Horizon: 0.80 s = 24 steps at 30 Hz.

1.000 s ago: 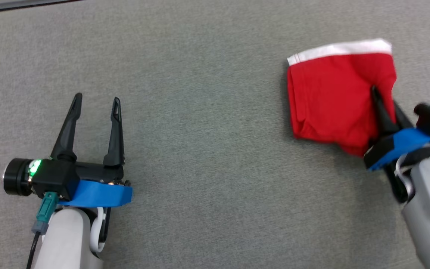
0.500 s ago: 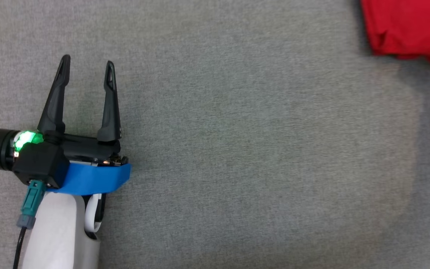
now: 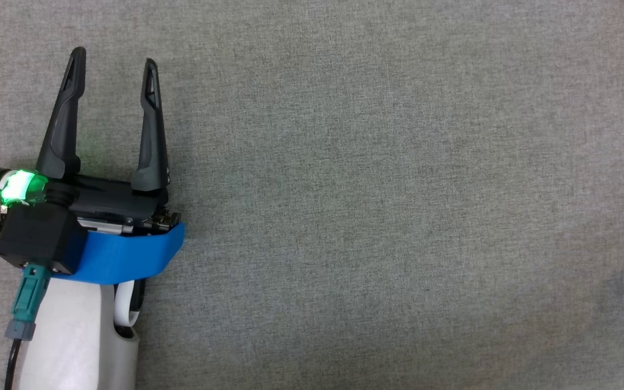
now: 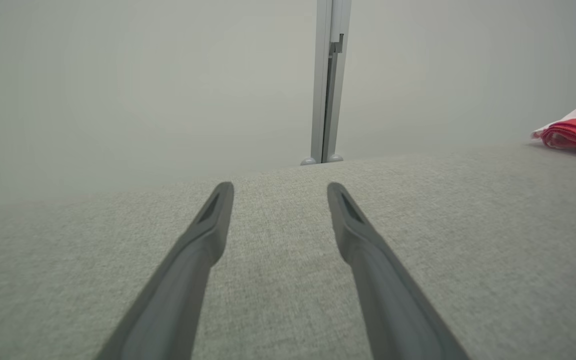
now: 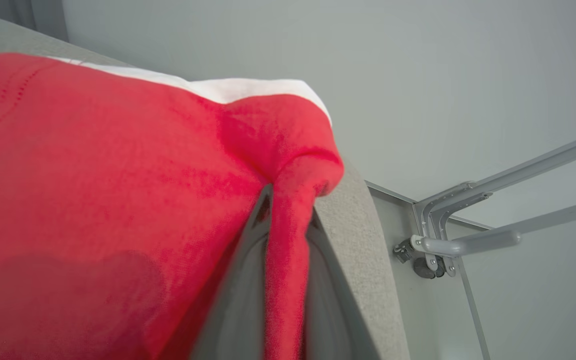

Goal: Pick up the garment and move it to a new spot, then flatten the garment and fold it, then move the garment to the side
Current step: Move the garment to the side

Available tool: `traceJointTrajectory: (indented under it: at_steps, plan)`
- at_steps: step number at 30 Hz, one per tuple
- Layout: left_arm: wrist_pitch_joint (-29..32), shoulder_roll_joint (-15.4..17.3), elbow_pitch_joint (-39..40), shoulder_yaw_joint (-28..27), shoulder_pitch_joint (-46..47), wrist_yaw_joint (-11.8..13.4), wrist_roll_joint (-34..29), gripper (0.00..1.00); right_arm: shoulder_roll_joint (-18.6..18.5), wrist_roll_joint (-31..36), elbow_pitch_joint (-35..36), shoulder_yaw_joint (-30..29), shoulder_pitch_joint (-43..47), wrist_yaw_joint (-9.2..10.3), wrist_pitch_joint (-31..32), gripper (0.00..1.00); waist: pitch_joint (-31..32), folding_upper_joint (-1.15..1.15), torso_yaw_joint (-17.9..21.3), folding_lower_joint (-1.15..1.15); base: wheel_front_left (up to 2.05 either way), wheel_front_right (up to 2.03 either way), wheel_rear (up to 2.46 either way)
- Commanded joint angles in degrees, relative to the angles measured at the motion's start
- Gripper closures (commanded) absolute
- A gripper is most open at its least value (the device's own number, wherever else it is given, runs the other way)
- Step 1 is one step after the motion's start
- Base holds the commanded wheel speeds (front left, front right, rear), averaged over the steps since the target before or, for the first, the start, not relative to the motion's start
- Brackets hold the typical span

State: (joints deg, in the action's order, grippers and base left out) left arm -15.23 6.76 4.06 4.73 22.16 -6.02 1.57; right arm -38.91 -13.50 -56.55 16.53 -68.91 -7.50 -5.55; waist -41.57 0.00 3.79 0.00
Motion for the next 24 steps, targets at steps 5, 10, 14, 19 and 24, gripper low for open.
traceJointTrajectory:
  at_steps: [5, 10, 14, 19, 24]
  plan:
    - [0.1, 0.1, -0.8, 0.5, 0.4, 0.4, -0.1, 0.00, 1.4, 0.9, -4.1, -0.8, -2.5, 0.01, -1.0, 0.00, 1.0, 0.00, 0.0, 0.00, 0.00, 0.00, 0.00]
    - [0.1, -0.2, -1.4, 0.2, -0.7, 0.6, 0.5, 0.00, 2.2, 1.7, -6.3, -1.9, -1.7, 0.01, -3.6, 0.00, 3.6, 0.00, -0.1, 0.00, 0.00, 0.00, 0.00]
    - [0.1, -0.5, -2.7, -0.2, -2.4, 0.8, 1.2, 0.00, 3.8, 2.6, -6.9, -2.7, 0.2, 0.01, -6.9, 0.00, 7.5, 0.00, -0.1, 0.00, 0.00, 0.00, 0.00]
    - [0.1, -0.8, -4.6, -1.2, -5.8, 1.0, 2.1, 0.00, 8.0, 1.4, -4.6, -3.6, 4.0, 0.01, -9.4, 0.00, 13.9, 0.00, -0.1, 0.00, 0.00, 0.00, 0.00]
    - [0.1, -1.2, -6.6, -1.9, -9.8, 1.4, 2.8, 0.00, 12.6, -0.1, 2.8, -3.6, 10.8, 0.01, -9.6, 0.00, 20.1, 0.00, -0.5, 0.00, 0.00, 0.00, 0.00]
